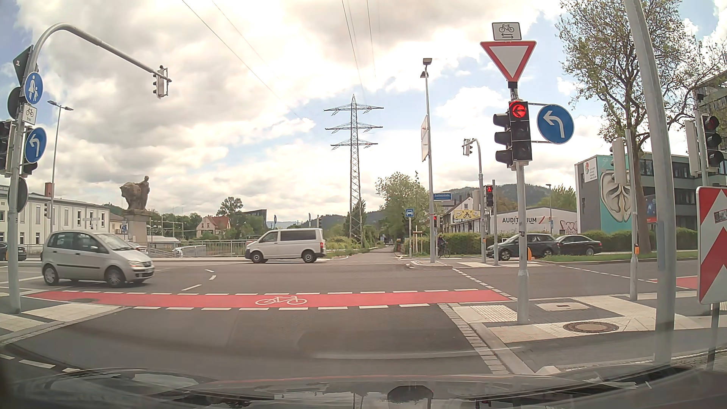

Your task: Follow the waypoints while adhering to traffic rules and regulations

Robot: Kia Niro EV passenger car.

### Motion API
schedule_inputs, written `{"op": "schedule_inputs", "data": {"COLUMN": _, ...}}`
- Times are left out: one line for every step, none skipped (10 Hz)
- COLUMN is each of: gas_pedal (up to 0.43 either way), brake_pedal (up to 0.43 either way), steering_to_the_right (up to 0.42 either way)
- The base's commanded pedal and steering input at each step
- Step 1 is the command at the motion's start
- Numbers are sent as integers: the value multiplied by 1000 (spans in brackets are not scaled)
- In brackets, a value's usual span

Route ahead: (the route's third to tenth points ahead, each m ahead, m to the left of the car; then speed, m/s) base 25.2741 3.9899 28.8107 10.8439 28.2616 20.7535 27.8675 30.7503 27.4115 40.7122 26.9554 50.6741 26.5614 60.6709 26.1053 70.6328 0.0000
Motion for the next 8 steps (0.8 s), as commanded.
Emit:
{"op": "schedule_inputs", "data": {"gas_pedal": 0, "brake_pedal": 250, "steering_to_the_right": -4}}
{"op": "schedule_inputs", "data": {"gas_pedal": 0, "brake_pedal": 250, "steering_to_the_right": -4}}
{"op": "schedule_inputs", "data": {"gas_pedal": 0, "brake_pedal": 250, "steering_to_the_right": -4}}
{"op": "schedule_inputs", "data": {"gas_pedal": 0, "brake_pedal": 250, "steering_to_the_right": -4}}
{"op": "schedule_inputs", "data": {"gas_pedal": 0, "brake_pedal": 250, "steering_to_the_right": -4}}
{"op": "schedule_inputs", "data": {"gas_pedal": 0, "brake_pedal": 250, "steering_to_the_right": -4}}
{"op": "schedule_inputs", "data": {"gas_pedal": 0, "brake_pedal": 250, "steering_to_the_right": -4}}
{"op": "schedule_inputs", "data": {"gas_pedal": 0, "brake_pedal": 250, "steering_to_the_right": -4}}
